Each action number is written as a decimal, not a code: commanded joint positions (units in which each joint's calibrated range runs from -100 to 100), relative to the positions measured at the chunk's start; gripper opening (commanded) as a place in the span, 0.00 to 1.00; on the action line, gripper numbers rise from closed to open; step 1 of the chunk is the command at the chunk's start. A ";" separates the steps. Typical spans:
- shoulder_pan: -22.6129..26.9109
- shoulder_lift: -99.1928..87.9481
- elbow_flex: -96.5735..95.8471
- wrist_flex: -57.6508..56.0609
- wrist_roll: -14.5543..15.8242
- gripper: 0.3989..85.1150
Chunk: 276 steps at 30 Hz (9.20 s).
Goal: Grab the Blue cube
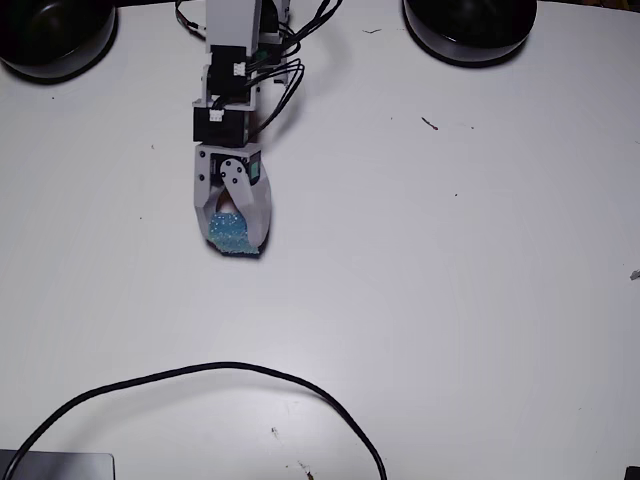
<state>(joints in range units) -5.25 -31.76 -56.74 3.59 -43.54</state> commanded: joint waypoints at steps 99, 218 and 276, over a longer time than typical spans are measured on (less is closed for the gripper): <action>50.16 5.18 42.25 -30.84 3.61 0.54; 3.13 7.24 -11.53 16.52 39.61 0.57; 3.13 7.24 -11.62 16.52 39.61 0.57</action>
<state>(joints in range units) -2.12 -22.44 -68.89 17.28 -3.98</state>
